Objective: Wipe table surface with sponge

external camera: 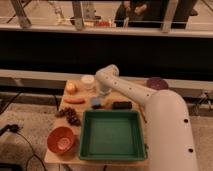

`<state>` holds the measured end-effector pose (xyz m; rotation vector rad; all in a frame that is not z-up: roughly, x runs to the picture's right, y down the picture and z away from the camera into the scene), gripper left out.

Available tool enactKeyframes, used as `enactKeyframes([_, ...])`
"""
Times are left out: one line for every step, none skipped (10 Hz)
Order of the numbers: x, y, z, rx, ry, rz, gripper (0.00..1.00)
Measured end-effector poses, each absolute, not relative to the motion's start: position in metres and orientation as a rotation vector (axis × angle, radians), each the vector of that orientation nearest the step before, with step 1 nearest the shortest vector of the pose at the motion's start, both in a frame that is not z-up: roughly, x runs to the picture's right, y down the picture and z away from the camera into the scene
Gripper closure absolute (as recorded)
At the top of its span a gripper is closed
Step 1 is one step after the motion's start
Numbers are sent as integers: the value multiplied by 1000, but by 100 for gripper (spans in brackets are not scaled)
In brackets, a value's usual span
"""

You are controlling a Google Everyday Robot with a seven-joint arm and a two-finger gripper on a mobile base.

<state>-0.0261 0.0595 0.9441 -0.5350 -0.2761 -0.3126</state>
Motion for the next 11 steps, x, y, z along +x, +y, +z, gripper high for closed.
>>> enactKeyframes([-27, 59, 944, -533, -276, -317, 100])
enactKeyframes([-27, 58, 944, -531, -276, -321, 100])
enactKeyframes([-28, 58, 944, -530, -277, -328, 97])
enactKeyframes([-29, 57, 944, -529, -280, -337, 91])
enactKeyframes([-30, 57, 943, -531, -285, -353, 78])
enactKeyframes([-31, 57, 943, -533, -286, -358, 70])
enactKeyframes([-31, 58, 943, -535, -284, -361, 62])
enactKeyframes([-31, 58, 943, -537, -281, -358, 50])
enactKeyframes([-32, 59, 943, -538, -279, -355, 40])
enactKeyframes([-32, 58, 943, -539, -277, -352, 30])
enactKeyframes([-32, 58, 943, -539, -277, -349, 24])
